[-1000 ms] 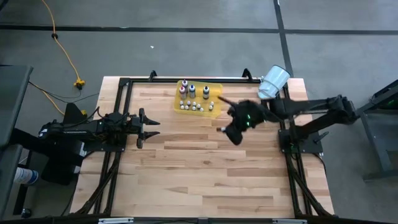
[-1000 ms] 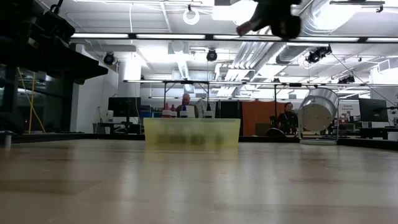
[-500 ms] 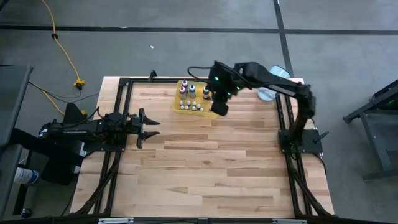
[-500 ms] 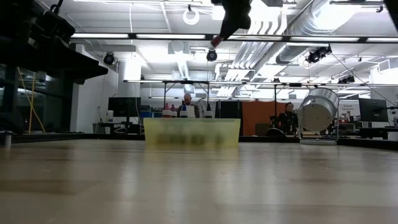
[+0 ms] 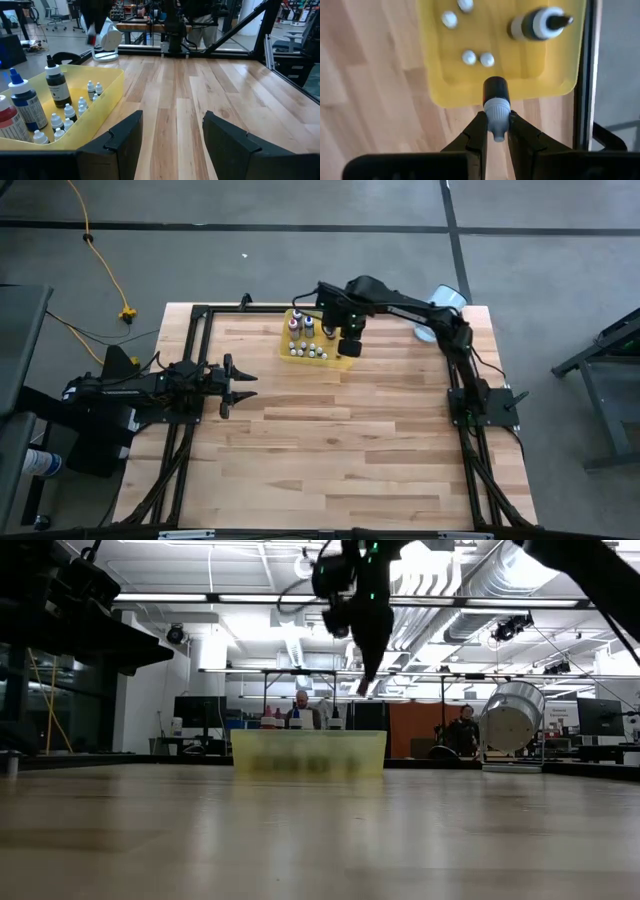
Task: Pick & Place food coloring
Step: Put the small red food coloring into the yellow container
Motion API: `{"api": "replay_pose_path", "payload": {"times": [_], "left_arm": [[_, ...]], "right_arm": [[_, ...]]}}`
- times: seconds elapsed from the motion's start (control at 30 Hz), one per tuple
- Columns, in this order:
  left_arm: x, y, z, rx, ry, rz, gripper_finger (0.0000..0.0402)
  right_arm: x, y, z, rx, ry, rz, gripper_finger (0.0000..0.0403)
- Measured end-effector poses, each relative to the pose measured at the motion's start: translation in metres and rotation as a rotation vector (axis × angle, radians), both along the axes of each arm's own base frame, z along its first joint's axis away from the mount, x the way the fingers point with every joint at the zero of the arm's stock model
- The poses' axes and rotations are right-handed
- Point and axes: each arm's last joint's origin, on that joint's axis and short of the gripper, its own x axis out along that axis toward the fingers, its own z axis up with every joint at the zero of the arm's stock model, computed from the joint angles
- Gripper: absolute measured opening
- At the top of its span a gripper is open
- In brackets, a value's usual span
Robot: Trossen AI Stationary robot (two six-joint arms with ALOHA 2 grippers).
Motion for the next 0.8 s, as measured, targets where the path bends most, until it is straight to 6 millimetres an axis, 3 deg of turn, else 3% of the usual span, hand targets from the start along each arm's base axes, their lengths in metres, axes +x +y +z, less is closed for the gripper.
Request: {"api": "replay_pose_path", "payload": {"times": [0.3,0.8], "left_arm": [[0.0,0.0,0.0,0.0,0.0,0.0,0.0198],[0.0,0.0,0.0,0.0,0.0,-0.001,0.0198]], "right_arm": [[0.014,-0.017,-0.055,0.021,0.172,0.068,0.0049],[0.014,-0.055,-0.082,-0.011,0.178,0.052,0.0055]]}}
